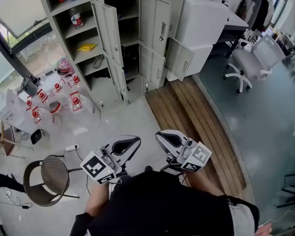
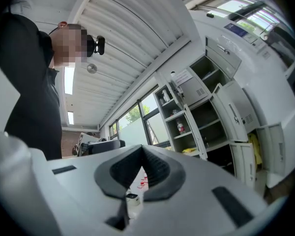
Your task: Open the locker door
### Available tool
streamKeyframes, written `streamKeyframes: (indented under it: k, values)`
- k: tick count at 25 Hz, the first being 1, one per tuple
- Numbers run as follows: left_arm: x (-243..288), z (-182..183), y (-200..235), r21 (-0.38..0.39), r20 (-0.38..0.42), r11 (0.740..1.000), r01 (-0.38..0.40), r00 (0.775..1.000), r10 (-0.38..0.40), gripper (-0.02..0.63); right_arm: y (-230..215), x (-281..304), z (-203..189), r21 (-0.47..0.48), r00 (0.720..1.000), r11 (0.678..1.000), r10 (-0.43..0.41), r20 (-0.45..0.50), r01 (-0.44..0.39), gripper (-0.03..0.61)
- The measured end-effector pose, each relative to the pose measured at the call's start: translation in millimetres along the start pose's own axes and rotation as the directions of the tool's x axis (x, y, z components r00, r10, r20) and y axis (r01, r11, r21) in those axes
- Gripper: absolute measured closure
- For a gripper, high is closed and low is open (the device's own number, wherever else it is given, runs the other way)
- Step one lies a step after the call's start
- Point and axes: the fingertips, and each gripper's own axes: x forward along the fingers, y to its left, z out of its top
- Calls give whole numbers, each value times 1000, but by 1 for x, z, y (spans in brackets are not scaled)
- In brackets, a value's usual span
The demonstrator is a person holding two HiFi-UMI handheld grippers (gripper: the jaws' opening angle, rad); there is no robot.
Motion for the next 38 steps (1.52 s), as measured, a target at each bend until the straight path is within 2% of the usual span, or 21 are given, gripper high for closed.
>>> streamKeyframes:
  k: [5,10,19,24,29,38]
  values:
    - [21,-4,-15,-10,9,1000,25,1000,-25,598,-3,-28,-1,8,1000,1000,-16,16,16,568]
    - [40,-11,-25,12,-17,999,52,999,-52,598,-9,-51,4,-13,998,999,-36,42,37,568]
    - [66,-19,-17,-20,-16,996,86,996,-86,598,-30,-61,0,6,997,997,-71,30,71,568]
    - [85,-17,7,-37,1,994,101,995,-101,598,-56,-51,4,3,997,997,-80,23,80,568]
    - [109,-2,38,-19,30,995,103,994,-102,598,-93,-37,15,-25,997,997,-75,16,76,568]
    - [141,31,118,7,91,997,71,993,-71,598,-162,18,42,-78,1000,997,-17,-1,17,568]
